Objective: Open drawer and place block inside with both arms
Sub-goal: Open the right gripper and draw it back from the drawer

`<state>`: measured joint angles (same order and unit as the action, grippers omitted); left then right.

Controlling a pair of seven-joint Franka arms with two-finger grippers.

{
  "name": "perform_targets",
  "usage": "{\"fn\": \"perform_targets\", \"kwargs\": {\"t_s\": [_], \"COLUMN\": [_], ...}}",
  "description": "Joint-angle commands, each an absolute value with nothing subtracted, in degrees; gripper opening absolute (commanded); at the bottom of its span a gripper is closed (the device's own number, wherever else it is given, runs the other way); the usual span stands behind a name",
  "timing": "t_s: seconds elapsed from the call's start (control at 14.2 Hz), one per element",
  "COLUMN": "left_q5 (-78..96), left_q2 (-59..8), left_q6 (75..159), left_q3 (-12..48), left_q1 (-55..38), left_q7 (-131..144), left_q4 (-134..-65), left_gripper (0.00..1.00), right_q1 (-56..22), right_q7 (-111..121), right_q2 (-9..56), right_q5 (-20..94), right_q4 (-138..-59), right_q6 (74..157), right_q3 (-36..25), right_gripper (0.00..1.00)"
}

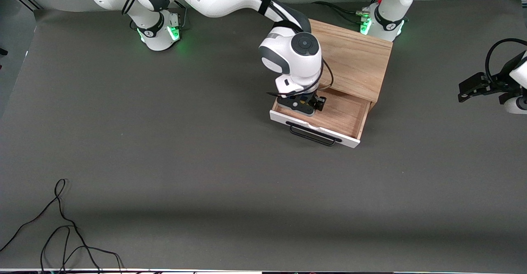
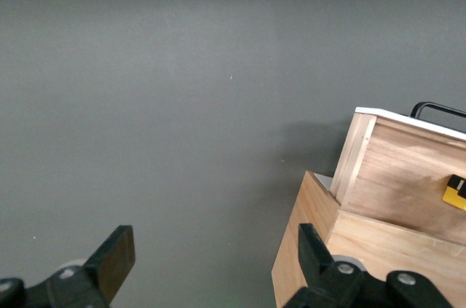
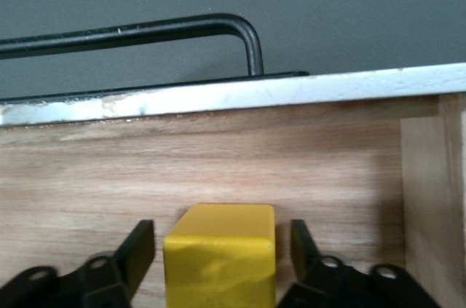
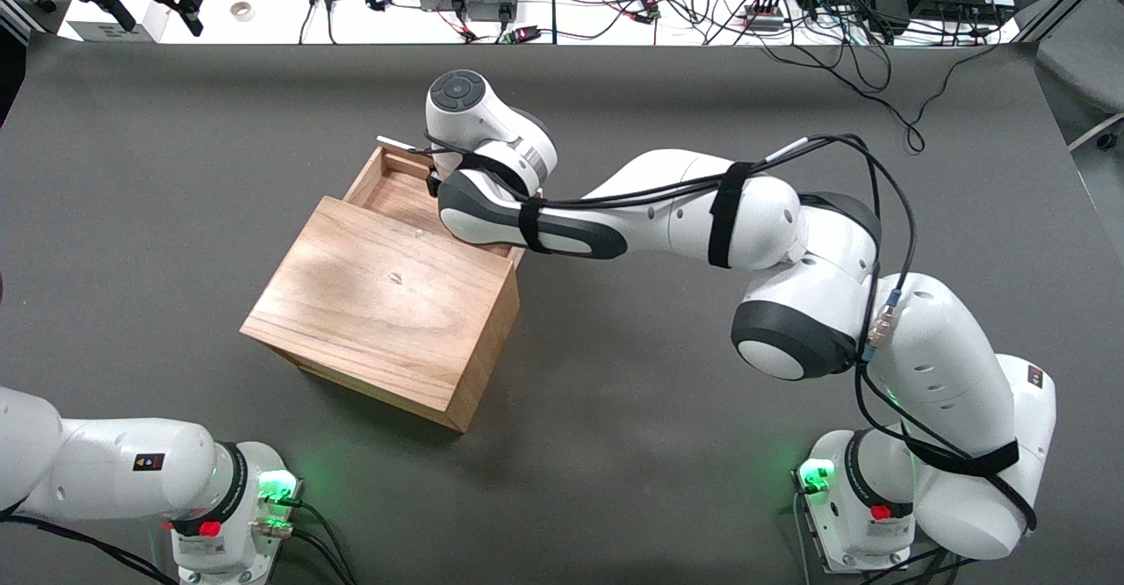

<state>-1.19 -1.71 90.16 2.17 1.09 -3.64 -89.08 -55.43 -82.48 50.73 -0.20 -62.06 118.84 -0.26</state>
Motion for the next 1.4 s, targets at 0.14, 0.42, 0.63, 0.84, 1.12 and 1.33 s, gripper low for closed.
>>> {"fn": "perform_targets", "kwargs": {"t_s": [0.14, 0.42, 0.63, 0.84, 1.12, 1.33], "left_q5": [-1.06, -0.97, -1.05, -0.97, -0.7, -0.18], "left_q2": [0.8, 0.44, 0.61, 0.88, 1.05, 1.23], "left_q6": [92.46, 92.2, 91.15, 89.92, 88.95, 88.51], "left_q3": [1.49, -0.53, -0.7, -0.7, -0.79, -0.79], "left_q1": [-0.7, -3.61, -3.25, -3.25, -3.08, -2.64], "left_q7": [-4.05, -4.04, -4.92, -5.79, -6.24, -6.5], "left_q4": [-92.47, -92.11, -92.11, -92.11, -92.2, -92.46], "left_gripper": [1.0, 1.0, 1.0, 1.0, 1.0, 1.0], "right_q1": [-55.64, -49.68, -43.36, -34.48, -20.26, -9.35], "right_q7": [-83.85, -74.13, -61.39, -44.62, -26.68, -14.89], "right_q2": [48.09, 38.96, 31.41, 22.18, 12.32, 6.35], "right_q5": [-1.32, 0.17, 3.77, 6.5, 6.5, 6.5], "right_q4": [-59.94, -60.55, -63.97, -74.14, -84.27, -90.32], "right_q6": [115.68, 106.71, 101.35, 99.58, 100.11, 99.23], "right_q3": [-1.14, -0.97, -1.23, -1.32, -1.23, -0.79], "right_gripper": [1.0, 1.0, 1.0, 1.0, 1.0, 1.0]}}
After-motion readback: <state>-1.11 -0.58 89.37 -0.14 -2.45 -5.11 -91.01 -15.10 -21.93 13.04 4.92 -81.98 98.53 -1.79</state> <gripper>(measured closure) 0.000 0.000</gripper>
